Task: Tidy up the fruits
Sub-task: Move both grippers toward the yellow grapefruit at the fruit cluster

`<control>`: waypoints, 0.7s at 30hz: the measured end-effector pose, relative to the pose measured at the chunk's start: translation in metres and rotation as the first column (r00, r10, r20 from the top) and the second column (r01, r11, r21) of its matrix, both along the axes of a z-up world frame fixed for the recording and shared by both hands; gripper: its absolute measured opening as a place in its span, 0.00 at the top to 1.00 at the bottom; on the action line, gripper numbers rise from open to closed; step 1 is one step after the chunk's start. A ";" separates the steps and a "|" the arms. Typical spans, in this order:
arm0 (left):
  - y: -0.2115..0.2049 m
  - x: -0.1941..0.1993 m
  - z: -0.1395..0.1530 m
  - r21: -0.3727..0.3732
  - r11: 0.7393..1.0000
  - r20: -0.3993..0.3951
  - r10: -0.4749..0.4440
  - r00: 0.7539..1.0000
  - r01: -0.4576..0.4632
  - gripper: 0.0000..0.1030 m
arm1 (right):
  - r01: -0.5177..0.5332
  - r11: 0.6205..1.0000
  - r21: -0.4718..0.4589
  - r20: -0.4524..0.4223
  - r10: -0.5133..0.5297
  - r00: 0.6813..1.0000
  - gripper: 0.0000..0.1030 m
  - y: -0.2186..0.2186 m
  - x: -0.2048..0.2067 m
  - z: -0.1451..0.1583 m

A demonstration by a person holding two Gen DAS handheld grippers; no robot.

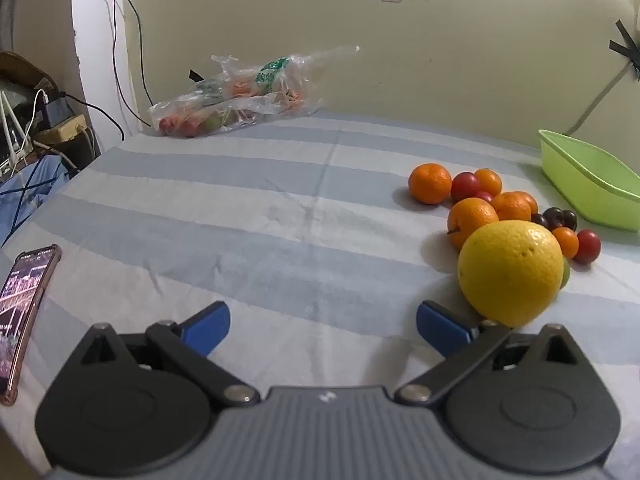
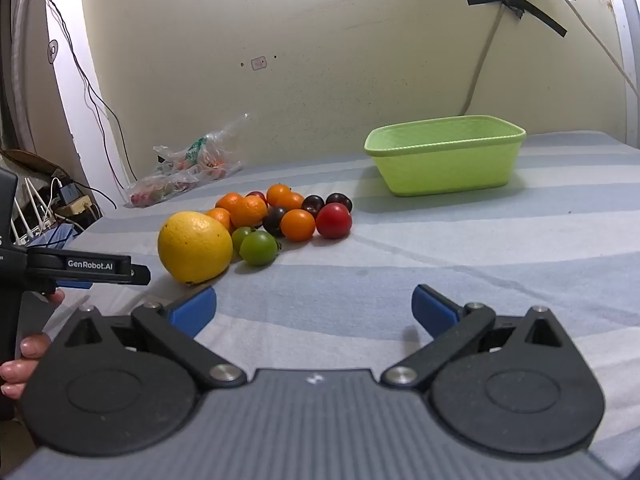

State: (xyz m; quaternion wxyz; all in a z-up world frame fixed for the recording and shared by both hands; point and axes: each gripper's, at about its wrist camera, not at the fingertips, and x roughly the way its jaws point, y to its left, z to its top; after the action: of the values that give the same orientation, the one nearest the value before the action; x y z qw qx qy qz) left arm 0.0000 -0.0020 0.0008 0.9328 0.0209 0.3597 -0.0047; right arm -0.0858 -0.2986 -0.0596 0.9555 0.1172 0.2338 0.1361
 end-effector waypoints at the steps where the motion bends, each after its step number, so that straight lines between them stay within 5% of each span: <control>1: -0.001 0.000 0.000 0.003 1.000 0.004 0.000 1.000 0.000 0.00 | 0.000 1.000 -0.001 0.000 0.000 1.000 0.00 0.000 0.000 0.000; 8: 0.002 -0.007 -0.010 0.016 1.000 0.036 0.012 0.999 -0.013 0.00 | 0.000 1.000 0.001 0.000 0.000 1.000 0.00 0.000 0.000 0.000; 16: 0.017 -0.010 -0.013 -0.166 0.986 0.082 0.032 0.996 -0.018 0.00 | 0.007 1.000 -0.002 0.005 -0.007 1.000 0.00 0.000 -0.001 0.000; 21: 0.022 -0.012 -0.012 -0.199 0.980 0.125 0.042 0.991 -0.016 0.00 | 0.025 1.000 -0.008 0.012 -0.025 1.000 0.00 -0.003 0.002 0.000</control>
State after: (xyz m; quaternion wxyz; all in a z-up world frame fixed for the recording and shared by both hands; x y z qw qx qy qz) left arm -0.0116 0.0201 -0.0108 0.9516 -0.0765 0.2966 -0.0253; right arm -0.0840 -0.3016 -0.0591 0.9590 0.1154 0.2273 0.1240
